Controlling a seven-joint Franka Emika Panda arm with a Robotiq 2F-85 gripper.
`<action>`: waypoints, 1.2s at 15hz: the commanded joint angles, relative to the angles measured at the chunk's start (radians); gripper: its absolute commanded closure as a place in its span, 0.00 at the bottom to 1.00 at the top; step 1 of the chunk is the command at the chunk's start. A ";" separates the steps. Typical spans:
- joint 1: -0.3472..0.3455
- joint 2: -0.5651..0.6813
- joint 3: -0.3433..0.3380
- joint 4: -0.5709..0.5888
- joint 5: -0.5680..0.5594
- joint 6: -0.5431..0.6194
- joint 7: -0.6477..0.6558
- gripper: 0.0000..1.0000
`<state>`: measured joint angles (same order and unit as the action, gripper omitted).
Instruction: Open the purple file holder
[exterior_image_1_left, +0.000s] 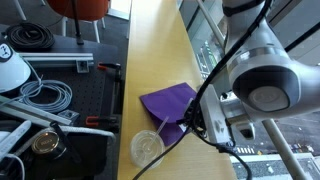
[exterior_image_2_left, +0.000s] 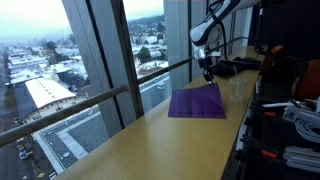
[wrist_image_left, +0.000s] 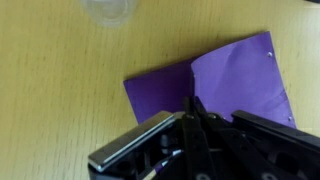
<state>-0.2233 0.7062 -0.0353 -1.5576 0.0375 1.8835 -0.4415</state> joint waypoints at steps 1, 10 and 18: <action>0.068 -0.195 -0.010 -0.140 -0.122 0.078 0.028 1.00; 0.200 -0.557 -0.009 -0.518 -0.523 0.391 0.144 1.00; 0.263 -0.800 0.031 -0.923 -1.163 0.682 0.607 1.00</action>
<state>0.0275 0.0288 -0.0266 -2.3476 -0.9313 2.5116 0.0140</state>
